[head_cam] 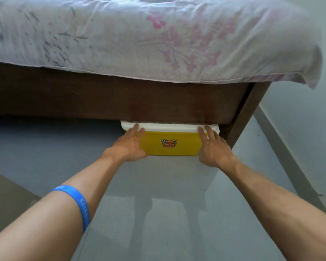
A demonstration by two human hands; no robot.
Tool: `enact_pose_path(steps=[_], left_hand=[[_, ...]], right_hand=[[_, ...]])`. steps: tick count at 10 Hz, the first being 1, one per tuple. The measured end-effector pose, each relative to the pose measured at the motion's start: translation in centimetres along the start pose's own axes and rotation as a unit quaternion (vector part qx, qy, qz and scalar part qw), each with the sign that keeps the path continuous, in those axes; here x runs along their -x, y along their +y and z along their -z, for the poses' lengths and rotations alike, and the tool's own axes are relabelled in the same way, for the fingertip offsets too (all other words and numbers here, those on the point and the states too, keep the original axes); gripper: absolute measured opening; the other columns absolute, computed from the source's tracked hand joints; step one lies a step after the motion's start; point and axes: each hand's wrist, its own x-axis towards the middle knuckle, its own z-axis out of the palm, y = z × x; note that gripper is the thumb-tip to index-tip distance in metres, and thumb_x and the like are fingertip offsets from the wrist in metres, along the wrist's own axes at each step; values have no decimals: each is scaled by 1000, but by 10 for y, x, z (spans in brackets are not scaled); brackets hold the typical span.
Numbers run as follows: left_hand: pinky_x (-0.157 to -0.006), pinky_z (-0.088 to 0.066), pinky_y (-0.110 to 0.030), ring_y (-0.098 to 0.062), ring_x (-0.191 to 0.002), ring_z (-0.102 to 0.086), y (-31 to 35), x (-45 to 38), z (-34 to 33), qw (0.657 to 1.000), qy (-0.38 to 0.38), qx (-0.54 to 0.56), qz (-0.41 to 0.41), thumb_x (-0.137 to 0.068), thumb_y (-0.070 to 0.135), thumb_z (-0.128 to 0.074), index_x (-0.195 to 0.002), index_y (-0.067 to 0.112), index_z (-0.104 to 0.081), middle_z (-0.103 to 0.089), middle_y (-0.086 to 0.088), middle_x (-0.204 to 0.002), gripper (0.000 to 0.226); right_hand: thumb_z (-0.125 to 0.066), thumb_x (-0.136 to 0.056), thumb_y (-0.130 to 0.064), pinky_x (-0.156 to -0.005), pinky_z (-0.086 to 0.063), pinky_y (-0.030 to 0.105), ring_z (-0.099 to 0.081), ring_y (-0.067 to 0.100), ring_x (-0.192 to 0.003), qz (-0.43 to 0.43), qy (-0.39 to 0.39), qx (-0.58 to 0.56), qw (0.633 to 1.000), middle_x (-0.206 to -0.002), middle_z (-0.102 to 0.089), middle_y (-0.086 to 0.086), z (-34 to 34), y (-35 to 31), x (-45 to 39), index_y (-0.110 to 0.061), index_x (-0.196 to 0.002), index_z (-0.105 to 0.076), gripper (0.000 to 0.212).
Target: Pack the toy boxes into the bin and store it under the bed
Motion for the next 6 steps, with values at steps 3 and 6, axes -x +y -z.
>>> enact_pose_path(steps=[3,6], left_hand=[[-121,-18,-37,-14,-152,10,-8,-1,3,999,-14,32,-2,-87,34,-63,-159,22,3,19,13,-164,98],[-122,-17,-37,-16,-152,9,-6,1,-2,999,17,40,-7,-88,31,-60,-159,19,4,16,8,-165,96]], right_hand=[[-53,-85,-24,-120,-17,46,-3,28,-150,-14,-5,-9,1000,-164,10,3,2,0,-5,-22,-156,9,95],[-57,-81,-19,-120,-20,45,-1,25,-151,1,21,-47,999,-164,11,2,4,-4,0,-22,-157,5,98]])
